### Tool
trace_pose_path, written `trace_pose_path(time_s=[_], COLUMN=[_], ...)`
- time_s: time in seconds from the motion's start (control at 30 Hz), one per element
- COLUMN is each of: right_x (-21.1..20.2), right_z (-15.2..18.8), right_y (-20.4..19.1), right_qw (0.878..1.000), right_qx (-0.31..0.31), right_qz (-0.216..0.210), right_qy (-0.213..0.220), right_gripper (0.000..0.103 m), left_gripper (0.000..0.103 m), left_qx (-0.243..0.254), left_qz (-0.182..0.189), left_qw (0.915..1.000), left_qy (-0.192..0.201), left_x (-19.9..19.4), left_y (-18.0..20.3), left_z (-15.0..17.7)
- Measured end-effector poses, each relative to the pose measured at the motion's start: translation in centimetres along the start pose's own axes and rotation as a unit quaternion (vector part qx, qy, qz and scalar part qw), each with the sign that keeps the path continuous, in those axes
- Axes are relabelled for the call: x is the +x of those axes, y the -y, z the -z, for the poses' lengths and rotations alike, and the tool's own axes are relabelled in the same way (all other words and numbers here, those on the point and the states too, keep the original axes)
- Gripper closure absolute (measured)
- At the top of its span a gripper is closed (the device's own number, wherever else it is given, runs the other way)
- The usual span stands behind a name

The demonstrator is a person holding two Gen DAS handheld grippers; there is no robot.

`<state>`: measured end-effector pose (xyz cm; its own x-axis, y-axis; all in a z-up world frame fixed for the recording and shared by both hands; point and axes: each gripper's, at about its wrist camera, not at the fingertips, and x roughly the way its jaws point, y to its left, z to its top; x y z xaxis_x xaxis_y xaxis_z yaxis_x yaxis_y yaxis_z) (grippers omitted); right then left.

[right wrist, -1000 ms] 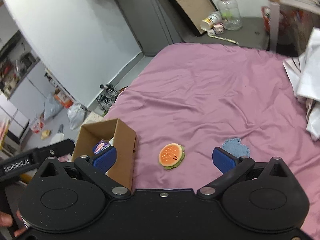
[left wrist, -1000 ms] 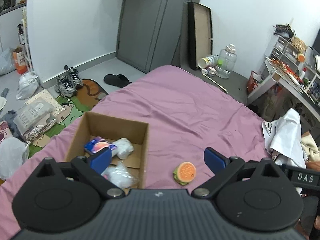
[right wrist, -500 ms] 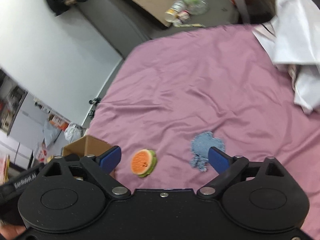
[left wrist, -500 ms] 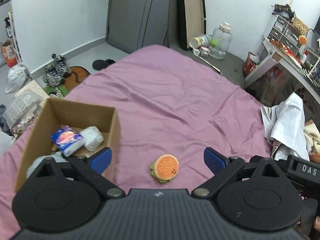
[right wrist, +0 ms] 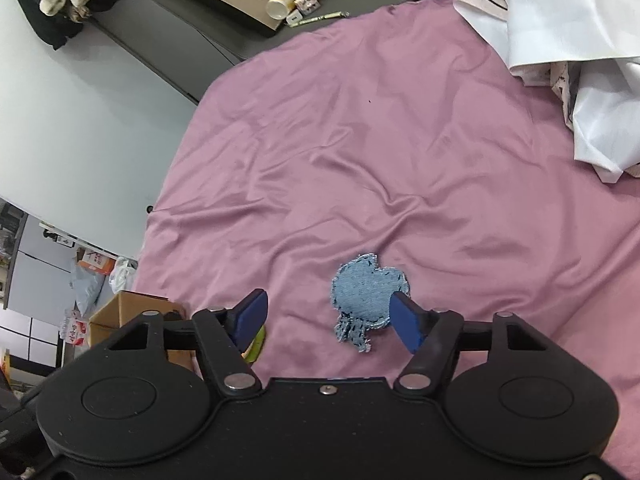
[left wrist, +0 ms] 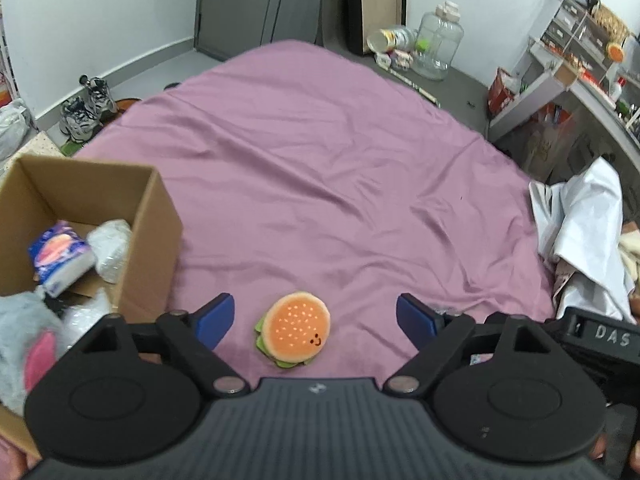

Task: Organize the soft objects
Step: 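Grasp the burger plush with the left tool while the right grasps the blue denim patch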

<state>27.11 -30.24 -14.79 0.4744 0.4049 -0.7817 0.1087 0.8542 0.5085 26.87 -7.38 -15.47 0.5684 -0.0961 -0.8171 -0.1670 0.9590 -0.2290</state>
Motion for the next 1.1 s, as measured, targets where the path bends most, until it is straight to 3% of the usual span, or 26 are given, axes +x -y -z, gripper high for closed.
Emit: trace_pose_path(time_s=[0.43, 0.53, 0.63, 0.7, 0.9, 0.93, 1.1], right_x=[3.2, 3.9, 4.6, 4.9, 5.3, 5.3, 4.4], right_z=[0.3, 0.4, 0.5, 0.6, 0.7, 0.8, 0.7], right_y=[0.4, 0.2, 0.2, 0.1, -0.3, -0.4, -0.3], right_qw=[0.999, 0.999, 0.998, 0.998, 0.996, 0.996, 0.997], right_qx=[-0.006, -0.016, -0.023, -0.028, -0.059, -0.063, -0.056], right_qz=[0.027, 0.038, 0.048, 0.052, 0.064, 0.065, 0.058], right_qy=[-0.018, -0.021, -0.024, -0.023, -0.013, -0.011, -0.004], right_gripper=[0.038, 0.037, 0.037, 0.038, 0.055, 0.068, 0.102], left_gripper=[0.020, 0.032, 0.054, 0.061, 0.063, 0.063, 0.063], left_qx=[0.044, 0.038, 0.031, 0.027, 0.020, 0.019, 0.013], left_qz=[-0.018, -0.024, -0.028, -0.024, -0.009, -0.006, 0.005], left_qw=[0.9970, 0.9966, 0.9966, 0.9969, 0.9990, 0.9992, 0.9997], left_qy=[-0.061, -0.069, -0.070, -0.070, -0.038, -0.035, -0.021], left_x=[5.9, 6.5, 6.6, 6.4, 4.0, 3.6, 1.2], left_y=[0.8, 0.3, -0.1, -0.3, -0.2, -0.2, -0.7], left_z=[1.8, 2.2, 2.3, 2.2, 1.7, 1.6, 1.0])
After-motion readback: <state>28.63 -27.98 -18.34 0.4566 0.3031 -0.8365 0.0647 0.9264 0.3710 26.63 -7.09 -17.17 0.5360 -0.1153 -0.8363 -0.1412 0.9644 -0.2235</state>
